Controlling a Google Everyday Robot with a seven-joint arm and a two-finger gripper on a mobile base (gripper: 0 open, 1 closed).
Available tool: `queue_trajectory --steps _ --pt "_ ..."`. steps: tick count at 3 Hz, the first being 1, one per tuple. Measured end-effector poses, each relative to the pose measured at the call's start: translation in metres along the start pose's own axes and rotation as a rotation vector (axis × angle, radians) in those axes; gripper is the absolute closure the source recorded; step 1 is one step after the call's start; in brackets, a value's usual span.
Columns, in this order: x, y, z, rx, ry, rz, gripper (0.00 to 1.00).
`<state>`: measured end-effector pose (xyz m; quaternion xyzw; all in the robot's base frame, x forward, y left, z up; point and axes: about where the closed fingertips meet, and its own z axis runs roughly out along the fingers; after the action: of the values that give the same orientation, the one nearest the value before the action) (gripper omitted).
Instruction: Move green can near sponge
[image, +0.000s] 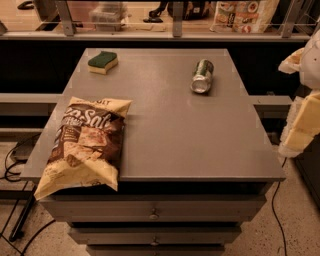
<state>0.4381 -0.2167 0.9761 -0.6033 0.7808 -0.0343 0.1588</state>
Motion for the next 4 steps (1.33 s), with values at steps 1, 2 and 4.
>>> queue_trajectory --steps 1,2,4 --pt "0.0 0.0 0.0 0.0 0.0 0.0 0.0" --pt "-0.007 -0.004 0.001 0.015 -0.039 0.006 0.0" --pt "-0.046 -0.054 0.019 0.075 -0.289 0.064 0.0"
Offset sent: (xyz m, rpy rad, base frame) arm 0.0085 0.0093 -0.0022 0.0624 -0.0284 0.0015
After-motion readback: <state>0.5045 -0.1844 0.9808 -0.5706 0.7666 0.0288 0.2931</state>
